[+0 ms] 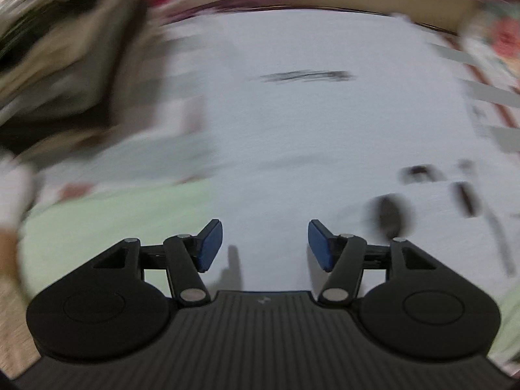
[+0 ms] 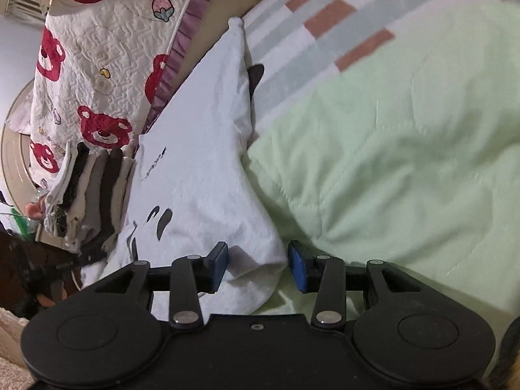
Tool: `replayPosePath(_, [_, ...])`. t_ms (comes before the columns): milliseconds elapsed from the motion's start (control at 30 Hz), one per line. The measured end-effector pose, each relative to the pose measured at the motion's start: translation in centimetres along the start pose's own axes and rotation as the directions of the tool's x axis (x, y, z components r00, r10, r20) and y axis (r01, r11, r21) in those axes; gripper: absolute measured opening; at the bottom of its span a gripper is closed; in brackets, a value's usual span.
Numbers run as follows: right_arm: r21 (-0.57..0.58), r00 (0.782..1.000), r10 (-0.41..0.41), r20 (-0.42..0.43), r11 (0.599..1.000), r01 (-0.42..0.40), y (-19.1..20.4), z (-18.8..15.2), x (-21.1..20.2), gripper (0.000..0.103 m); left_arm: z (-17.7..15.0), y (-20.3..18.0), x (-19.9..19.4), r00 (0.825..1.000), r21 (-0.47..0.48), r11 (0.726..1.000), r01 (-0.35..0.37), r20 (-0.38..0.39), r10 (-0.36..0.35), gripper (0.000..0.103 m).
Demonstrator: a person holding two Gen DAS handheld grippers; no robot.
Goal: Fold clothes
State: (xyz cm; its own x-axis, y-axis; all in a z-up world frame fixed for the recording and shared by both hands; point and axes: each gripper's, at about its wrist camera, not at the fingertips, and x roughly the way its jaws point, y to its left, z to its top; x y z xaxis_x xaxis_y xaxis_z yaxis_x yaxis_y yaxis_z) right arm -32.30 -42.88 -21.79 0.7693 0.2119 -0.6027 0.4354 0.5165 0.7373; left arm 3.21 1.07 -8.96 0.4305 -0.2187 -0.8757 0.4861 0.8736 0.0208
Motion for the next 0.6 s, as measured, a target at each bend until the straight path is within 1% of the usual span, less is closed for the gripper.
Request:
replayPosePath(33, [0.013, 1.0, 0.009, 0.007, 1.0, -0.009, 0.0, -0.2, 0.1, 0.047, -0.8, 2.1, -0.2, 1.0, -0.06, 0.998, -0.009, 0.0, 0.009, 0.058])
replayPosePath(67, [0.027, 1.0, 0.016, 0.008, 1.0, -0.016, 0.0, -0.1, 0.2, 0.048, -1.6, 3.8, -0.3, 1.0, -0.124, 0.992, 0.0, -0.003, 0.0, 0.058])
replayPosePath(100, [0.041, 1.0, 0.022, 0.009, 0.999, -0.023, 0.0, 0.0, 0.2, 0.049, -2.7, 5.1, -0.2, 0.999, -0.196, 0.98, 0.031, -0.009, -0.033, 0.058])
replayPosePath(133, [0.037, 0.999, 0.038, -0.002, 0.999, -0.038, 0.1, 0.1, 0.4, 0.048, -3.8, 6.4, -0.1, 0.997, -0.268, 0.961, 0.064, -0.013, -0.07, 0.058])
replayPosePath(167, [0.03, 0.998, 0.055, -0.015, 0.998, -0.054, 0.2, 0.2, 0.7, 0.046, -4.8, 7.2, 0.1, 0.994, -0.326, 0.94, 0.098, -0.021, -0.111, 0.058])
replayPosePath(200, [0.002, 0.997, 0.065, -0.041, 0.998, -0.065, 0.6, 0.1, 1.0, 0.02, -5.6, 7.7, 0.4, 0.988, -0.382, 0.915, 0.131, -0.03, -0.154, 0.058])
replayPosePath(233, [-0.03, 0.995, 0.073, -0.07, 0.997, -0.076, 1.1, 0.0, 1.3, 0.013, -6.2, 7.9, 0.7, 0.982, -0.415, 0.896, 0.159, -0.031, -0.188, 0.058])
replayPosePath(267, [-0.062, 0.992, 0.081, -0.099, 0.994, -0.087, 1.6, -0.2, 1.6, 0.013, -6.8, 8.0, 0.9, 0.975, -0.443, 0.877, 0.185, -0.029, -0.22, 0.058])
replayPosePath(300, [-0.094, 0.988, 0.087, -0.129, 0.991, -0.099, 2.0, -0.3, 1.9, 0.013, -6.9, 7.7, 1.0, 0.973, -0.429, 0.883, 0.191, -0.034, -0.227, 0.058])
replayPosePath(333, [-0.115, 0.988, 0.091, -0.127, 0.988, -0.106, 2.6, -0.5, 1.8, 0.013, -7.0, 7.4, 1.1, 0.973, -0.405, 0.894, 0.193, -0.039, -0.228, 0.059])
replayPosePath(400, [-0.135, 0.99, 0.092, -0.109, 0.985, -0.106, 3.2, -0.7, 1.5, 0.013, -6.8, 6.1, 1.3, 0.983, -0.32, 0.937, 0.143, -0.063, -0.171, 0.066])
replayPosePath(433, [-0.132, 0.991, 0.087, -0.099, 0.986, -0.099, 3.2, -0.8, 1.5, 0.013, -6.7, 5.9, 1.6, 0.984, -0.307, 0.943, 0.13, -0.073, -0.159, 0.067])
replayPosePath(533, [-0.122, 0.995, 0.06, -0.076, 0.99, -0.069, 3.0, -0.9, 1.5, 0.014, -6.7, 5.7, 2.3, 0.985, -0.287, 0.953, 0.101, -0.106, -0.136, 0.069])
replayPosePath(567, [-0.117, 0.996, 0.041, -0.074, 0.992, -0.05, 2.8, -1.0, 1.6, 0.017, -6.9, 6.1, 2.4, 0.984, -0.316, 0.943, 0.104, -0.106, -0.144, 0.07])
replayPosePath(600, [-0.106, 0.996, 0.045, -0.074, 0.993, -0.052, 2.7, -1.0, 1.6, 0.018, -7.3, 6.6, 2.3, 0.98, -0.35, 0.929, 0.118, -0.11, -0.166, 0.07])
